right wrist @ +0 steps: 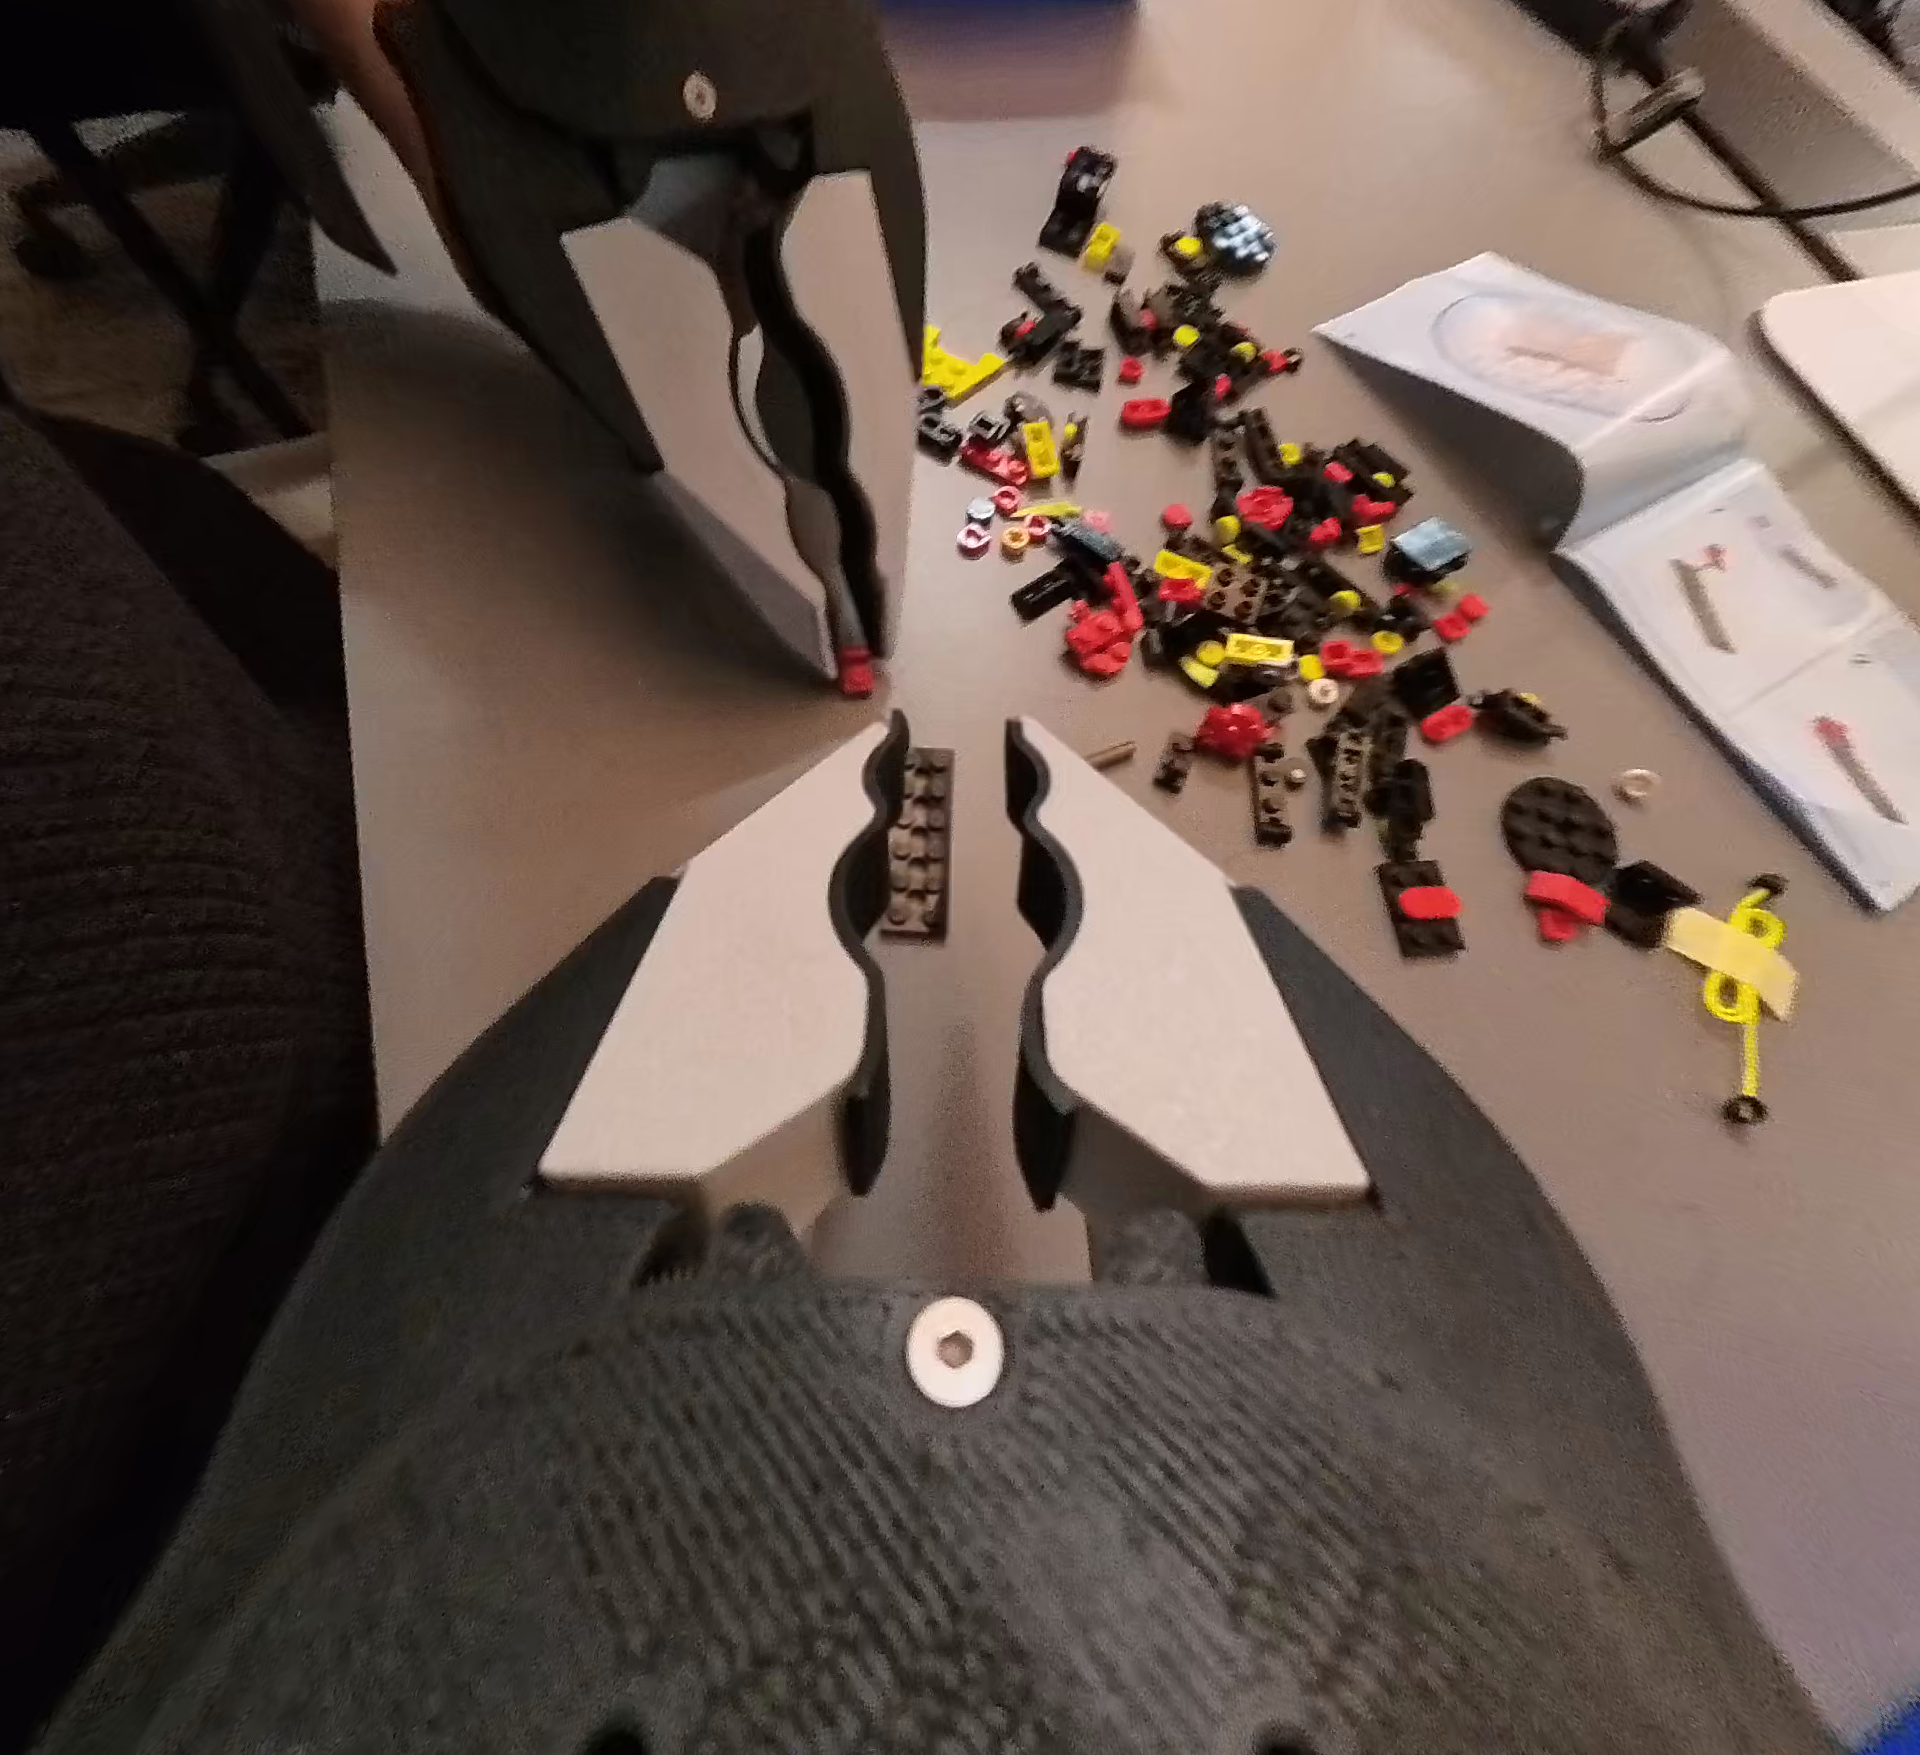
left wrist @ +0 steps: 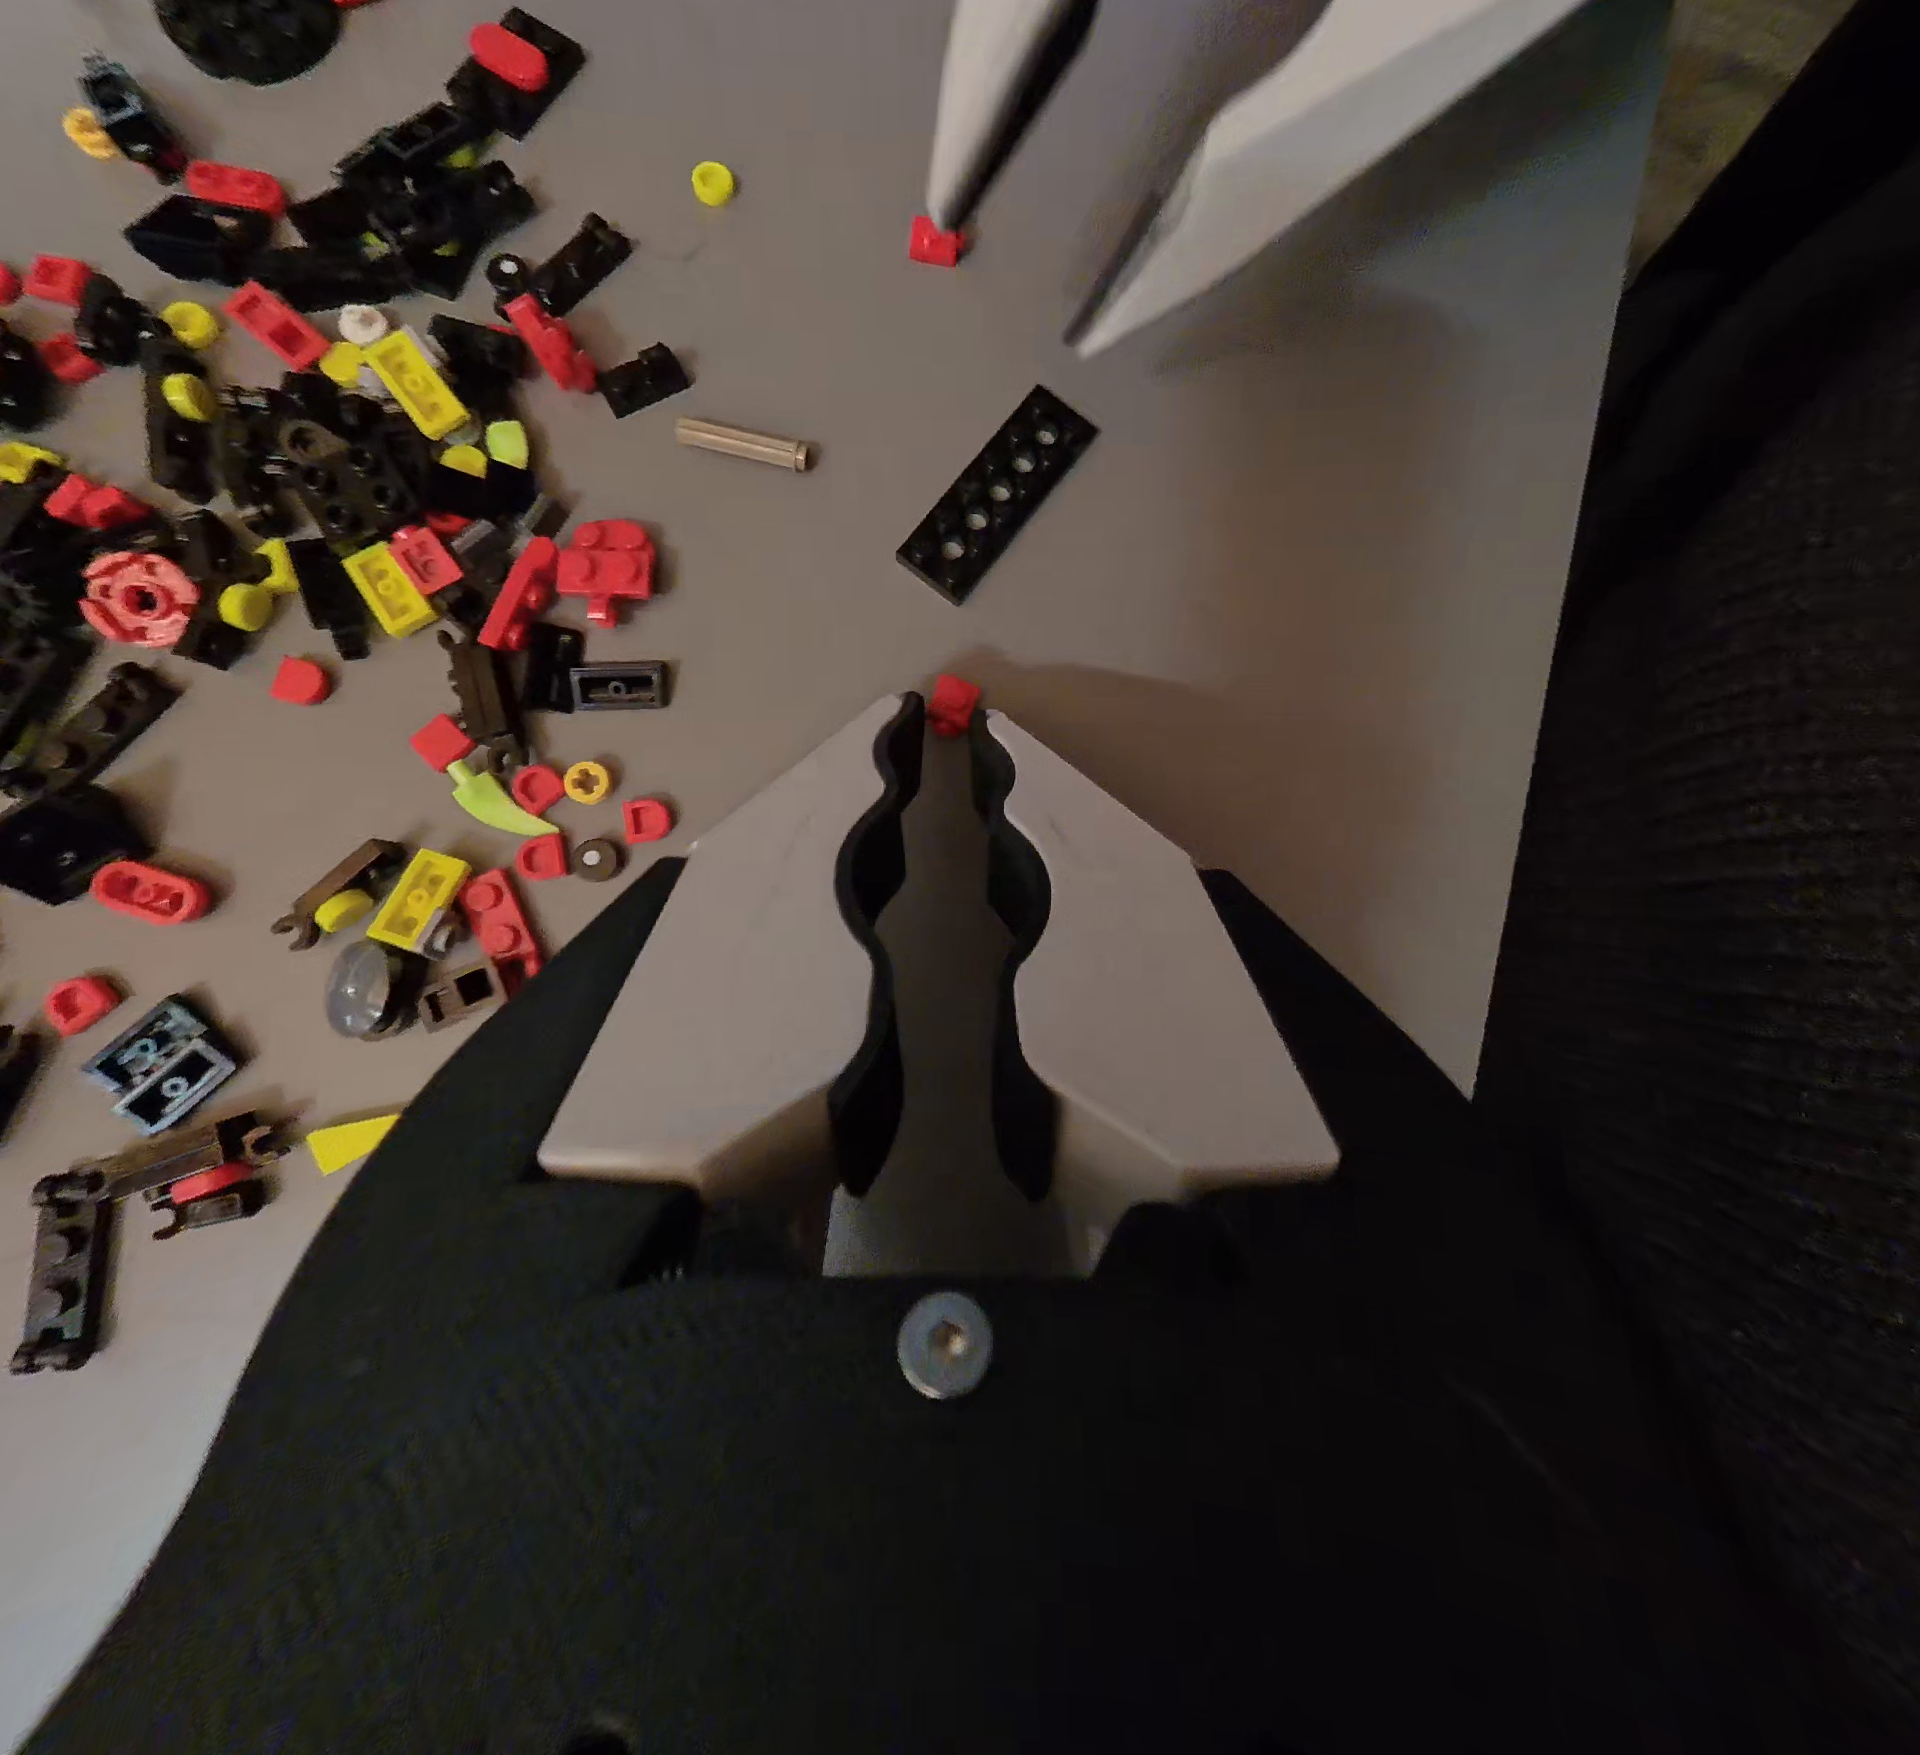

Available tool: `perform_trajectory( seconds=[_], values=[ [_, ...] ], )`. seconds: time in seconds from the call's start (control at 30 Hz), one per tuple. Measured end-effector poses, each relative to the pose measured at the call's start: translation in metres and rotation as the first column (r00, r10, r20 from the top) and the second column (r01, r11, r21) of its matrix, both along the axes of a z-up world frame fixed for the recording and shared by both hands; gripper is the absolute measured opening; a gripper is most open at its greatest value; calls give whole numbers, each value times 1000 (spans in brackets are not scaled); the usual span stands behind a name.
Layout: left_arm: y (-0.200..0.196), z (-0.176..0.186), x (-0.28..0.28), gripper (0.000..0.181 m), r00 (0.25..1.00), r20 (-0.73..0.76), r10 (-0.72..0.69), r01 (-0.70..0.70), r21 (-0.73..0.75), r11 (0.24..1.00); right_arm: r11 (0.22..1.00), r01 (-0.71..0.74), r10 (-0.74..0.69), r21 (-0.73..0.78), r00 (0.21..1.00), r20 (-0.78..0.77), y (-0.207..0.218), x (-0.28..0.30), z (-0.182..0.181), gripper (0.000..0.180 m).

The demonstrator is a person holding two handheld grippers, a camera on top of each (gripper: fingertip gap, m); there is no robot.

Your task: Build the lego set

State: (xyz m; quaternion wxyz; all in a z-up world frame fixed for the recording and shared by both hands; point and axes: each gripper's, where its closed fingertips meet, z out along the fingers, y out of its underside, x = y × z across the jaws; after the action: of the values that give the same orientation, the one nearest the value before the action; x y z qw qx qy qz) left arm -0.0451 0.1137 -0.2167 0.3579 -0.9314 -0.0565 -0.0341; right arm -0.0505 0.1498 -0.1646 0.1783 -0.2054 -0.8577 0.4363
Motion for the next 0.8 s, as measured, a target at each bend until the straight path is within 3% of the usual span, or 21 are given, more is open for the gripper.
perform_trajectory(
  seconds=[0.13, 0.27, 0.33, 0.47, 0.7, 0.8],
  values=[
    [-2, 8, -4, 8, 1000, -6, 29, -29, 33, 999, 999, -49, 50, -16, 996, 80, -12, 8, -9, 16],
    [-6, 16, -5, 10, 999, 26, 44, -45, 66, 997, 998, -54, 57, -21, 974, 217, -26, 8, -24, 32],
    [-11, 19, -9, 9, 997, 31, 72, -75, 78, 994, 999, -38, 28, 31, 963, 266, -30, 8, -34, 27],
    [-21, 20, -22, 6, 982, 64, 177, -182, 86, 980, 991, 41, -66, 130, 979, 194, -33, -1, -34, 13],
    [-32, 21, -32, 6, 949, 126, 290, -305, 124, 944, 969, 123, -154, 212, 979, 136, -40, -3, -41, 11],
    [-35, 28, -33, 6, 939, 159, 304, -328, 156, 932, 972, 127, -163, 196, 969, 184, -43, -3, -48, 13]
  ],
)
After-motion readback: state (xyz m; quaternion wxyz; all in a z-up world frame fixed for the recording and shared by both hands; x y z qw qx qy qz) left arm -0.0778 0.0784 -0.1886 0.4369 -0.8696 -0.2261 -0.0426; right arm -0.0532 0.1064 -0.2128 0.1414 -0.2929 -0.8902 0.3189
